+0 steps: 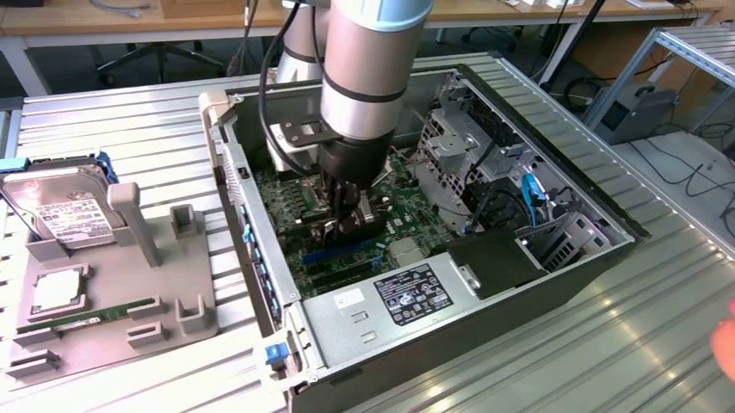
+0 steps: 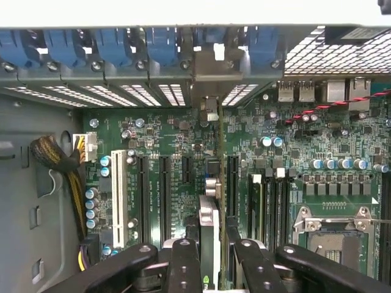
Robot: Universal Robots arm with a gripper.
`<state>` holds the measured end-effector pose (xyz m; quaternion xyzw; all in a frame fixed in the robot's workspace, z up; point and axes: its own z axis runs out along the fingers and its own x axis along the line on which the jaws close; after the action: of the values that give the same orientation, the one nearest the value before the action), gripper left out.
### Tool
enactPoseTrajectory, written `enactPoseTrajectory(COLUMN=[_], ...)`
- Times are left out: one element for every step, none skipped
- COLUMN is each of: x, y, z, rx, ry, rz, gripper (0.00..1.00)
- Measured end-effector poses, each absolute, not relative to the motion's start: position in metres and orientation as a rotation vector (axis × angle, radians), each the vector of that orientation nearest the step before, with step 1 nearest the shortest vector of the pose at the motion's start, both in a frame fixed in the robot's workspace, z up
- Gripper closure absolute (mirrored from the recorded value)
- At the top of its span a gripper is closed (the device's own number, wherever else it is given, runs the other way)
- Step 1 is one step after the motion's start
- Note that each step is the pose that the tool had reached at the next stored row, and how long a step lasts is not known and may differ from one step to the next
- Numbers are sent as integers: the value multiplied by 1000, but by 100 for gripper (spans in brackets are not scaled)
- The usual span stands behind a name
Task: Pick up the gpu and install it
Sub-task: 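Insert the gpu into the slot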
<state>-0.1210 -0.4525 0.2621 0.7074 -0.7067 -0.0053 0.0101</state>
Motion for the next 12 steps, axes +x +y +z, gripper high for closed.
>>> enactPoseTrajectory(x=[-121,-121,-122,-122,-122,-123,-123,-123,-123,-123,-124,-124], y=[-452,-452,-452,-453,-453,-452,-453,-453,-453,-453,-453,-453], z=[261,261,260,260,259,259,259,259,259,259,259,259], rx=[2208,2208,2208,2208,2208,2208,2208,2208,2208,2207,2206,2206], ry=[-2206,-2206,-2206,-2206,-2206,-2206,-2206,-2206,-2206,-2205,-2204,-2204], rz=[-16,-16,-16,-16,-17,-16,-16,-15,-14,-13,-11,-10], gripper=[73,73,73,73,73,73,73,73,73,73,73,73])
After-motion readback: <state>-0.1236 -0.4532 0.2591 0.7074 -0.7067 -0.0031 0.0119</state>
